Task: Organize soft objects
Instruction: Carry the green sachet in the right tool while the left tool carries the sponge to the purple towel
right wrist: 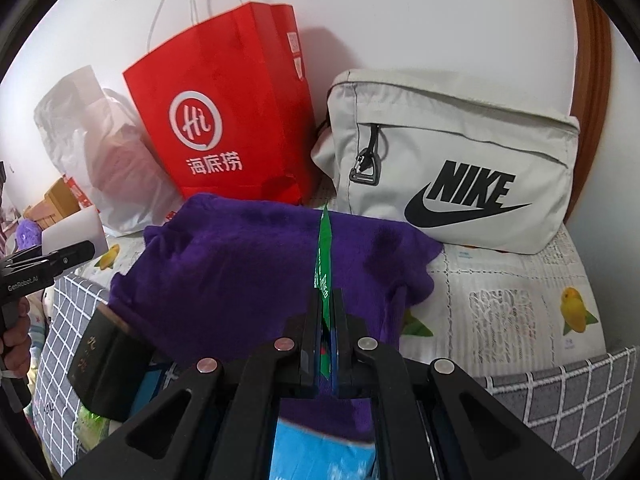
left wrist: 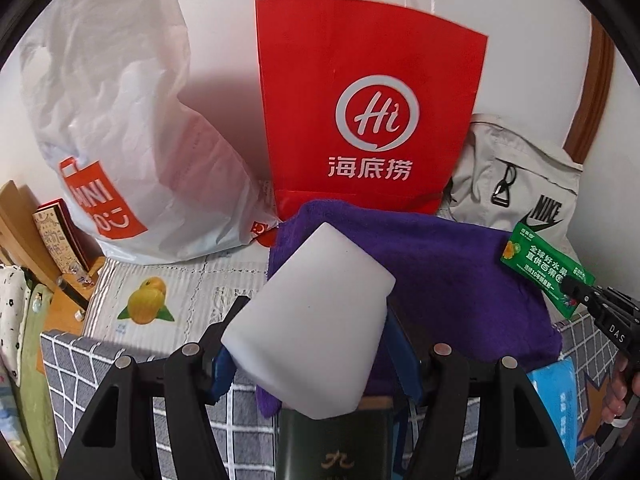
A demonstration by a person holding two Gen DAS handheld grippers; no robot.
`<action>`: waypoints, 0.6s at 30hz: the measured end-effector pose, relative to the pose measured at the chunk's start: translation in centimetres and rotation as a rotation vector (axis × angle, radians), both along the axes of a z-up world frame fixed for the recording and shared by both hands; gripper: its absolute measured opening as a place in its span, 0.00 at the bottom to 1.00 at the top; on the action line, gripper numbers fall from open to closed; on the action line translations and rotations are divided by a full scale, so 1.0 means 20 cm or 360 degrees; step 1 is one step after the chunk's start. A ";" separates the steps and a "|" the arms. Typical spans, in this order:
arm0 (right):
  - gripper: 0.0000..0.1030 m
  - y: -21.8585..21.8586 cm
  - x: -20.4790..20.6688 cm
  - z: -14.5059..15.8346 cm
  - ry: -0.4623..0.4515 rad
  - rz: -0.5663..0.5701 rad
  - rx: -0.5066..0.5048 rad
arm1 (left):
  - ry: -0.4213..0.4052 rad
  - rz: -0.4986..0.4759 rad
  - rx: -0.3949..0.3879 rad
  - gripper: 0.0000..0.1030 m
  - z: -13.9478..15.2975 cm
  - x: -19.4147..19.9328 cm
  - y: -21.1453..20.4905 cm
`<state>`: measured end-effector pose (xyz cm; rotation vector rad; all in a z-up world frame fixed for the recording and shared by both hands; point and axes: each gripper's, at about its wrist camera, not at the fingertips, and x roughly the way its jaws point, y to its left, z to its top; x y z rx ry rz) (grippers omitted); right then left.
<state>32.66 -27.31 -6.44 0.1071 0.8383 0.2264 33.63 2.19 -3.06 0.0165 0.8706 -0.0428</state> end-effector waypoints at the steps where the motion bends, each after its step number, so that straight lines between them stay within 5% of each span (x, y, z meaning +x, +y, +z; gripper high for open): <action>1: 0.03 0.00 0.02 -0.01 0.0009 -0.0005 0.0001 | 0.0008 0.0005 0.0005 0.61 -0.01 0.02 0.00; 18: 0.07 -0.02 0.22 -0.20 0.0202 -0.0023 -0.0032 | 0.0151 -0.0033 0.0037 0.61 -0.20 0.32 -0.11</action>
